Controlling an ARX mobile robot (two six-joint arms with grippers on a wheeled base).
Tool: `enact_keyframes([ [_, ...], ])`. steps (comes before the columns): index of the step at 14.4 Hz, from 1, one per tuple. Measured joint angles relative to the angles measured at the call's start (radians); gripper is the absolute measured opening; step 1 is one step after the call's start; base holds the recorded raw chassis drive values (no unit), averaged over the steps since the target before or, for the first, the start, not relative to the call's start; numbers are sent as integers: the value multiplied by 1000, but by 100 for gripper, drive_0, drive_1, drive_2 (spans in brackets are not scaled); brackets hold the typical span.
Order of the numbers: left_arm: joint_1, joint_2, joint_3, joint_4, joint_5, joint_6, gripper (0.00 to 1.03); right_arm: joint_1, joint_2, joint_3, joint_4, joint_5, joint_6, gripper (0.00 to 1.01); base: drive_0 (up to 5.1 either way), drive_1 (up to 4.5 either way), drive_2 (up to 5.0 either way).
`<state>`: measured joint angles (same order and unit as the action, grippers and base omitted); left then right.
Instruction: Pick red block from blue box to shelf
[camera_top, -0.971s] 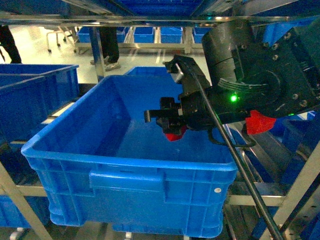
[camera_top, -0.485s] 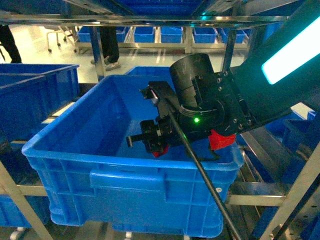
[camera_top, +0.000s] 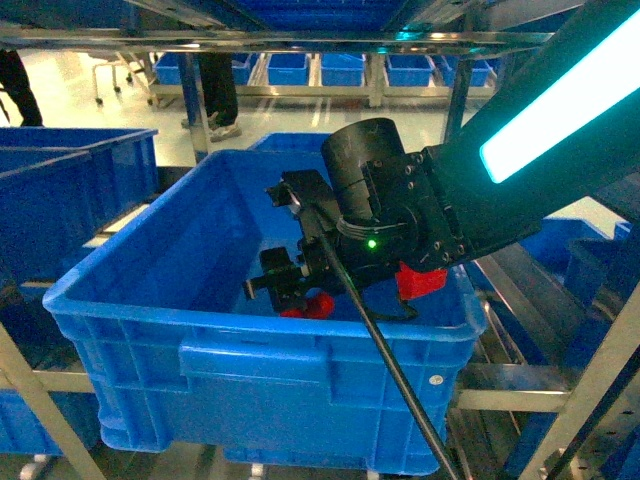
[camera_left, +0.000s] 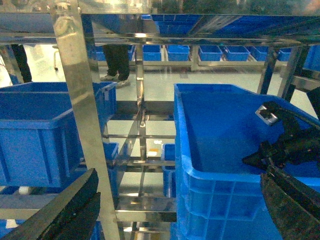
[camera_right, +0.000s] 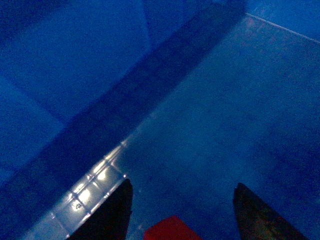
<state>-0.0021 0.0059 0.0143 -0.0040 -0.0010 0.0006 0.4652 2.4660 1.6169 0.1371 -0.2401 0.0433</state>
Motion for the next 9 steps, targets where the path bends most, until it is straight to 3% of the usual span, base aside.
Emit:
enact_keyframes([
  [4, 0, 0, 0, 0, 0, 0, 98, -15, -6, 0, 16, -4, -2, 100, 0, 0, 0],
  [9, 0, 0, 0, 0, 0, 0, 98, -61, -196, -171, 111, -71, 8, 98, 0, 0, 0],
])
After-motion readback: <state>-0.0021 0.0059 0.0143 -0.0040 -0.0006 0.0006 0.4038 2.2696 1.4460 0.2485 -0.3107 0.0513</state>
